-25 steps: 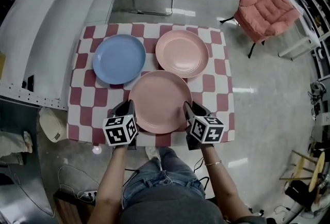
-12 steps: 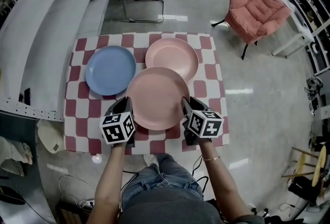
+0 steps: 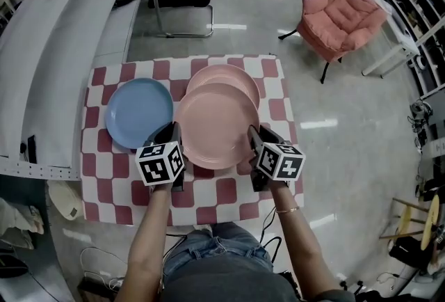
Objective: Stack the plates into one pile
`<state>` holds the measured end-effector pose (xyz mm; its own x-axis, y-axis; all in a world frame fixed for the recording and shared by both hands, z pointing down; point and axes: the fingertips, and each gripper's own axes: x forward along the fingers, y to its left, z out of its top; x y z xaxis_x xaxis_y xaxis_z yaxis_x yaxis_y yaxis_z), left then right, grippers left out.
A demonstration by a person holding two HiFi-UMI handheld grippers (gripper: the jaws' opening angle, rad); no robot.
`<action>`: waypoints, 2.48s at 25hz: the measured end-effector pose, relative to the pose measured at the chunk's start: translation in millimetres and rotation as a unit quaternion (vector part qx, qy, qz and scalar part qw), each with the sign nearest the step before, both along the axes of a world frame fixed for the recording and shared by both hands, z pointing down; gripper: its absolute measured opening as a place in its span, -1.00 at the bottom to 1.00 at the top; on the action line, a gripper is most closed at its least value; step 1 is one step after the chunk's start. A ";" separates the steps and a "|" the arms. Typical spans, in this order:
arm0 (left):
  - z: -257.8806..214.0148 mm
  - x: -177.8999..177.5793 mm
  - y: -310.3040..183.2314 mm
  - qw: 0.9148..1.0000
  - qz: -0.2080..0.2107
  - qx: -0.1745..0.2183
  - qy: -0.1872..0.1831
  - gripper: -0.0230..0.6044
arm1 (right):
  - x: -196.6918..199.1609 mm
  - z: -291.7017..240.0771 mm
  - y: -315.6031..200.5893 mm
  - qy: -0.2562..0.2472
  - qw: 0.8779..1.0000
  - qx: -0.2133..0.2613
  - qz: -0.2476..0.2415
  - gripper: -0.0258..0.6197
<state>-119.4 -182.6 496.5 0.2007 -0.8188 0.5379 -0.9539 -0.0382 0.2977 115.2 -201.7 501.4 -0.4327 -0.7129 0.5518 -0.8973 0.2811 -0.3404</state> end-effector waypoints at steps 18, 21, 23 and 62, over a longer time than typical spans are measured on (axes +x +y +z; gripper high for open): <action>10.2 21.2 -98.1 1.000 0.025 0.009 -0.009 -0.84 | 21.7 14.6 -86.4 0.015 1.000 0.002 0.025 -0.60; 17.8 22.1 -105.7 1.000 0.024 0.000 -0.009 -0.83 | 22.6 20.4 -93.6 0.024 0.999 -0.001 0.027 -0.60; 22.7 22.6 -109.6 1.000 0.023 -0.007 -0.011 -0.83 | 23.1 23.7 -97.1 0.031 0.999 -0.003 0.025 -0.60; 28.0 11.1 -108.5 0.997 -0.060 -0.010 -0.041 -0.59 | 7.5 5.1 -104.4 0.056 0.995 0.071 -0.036 -0.60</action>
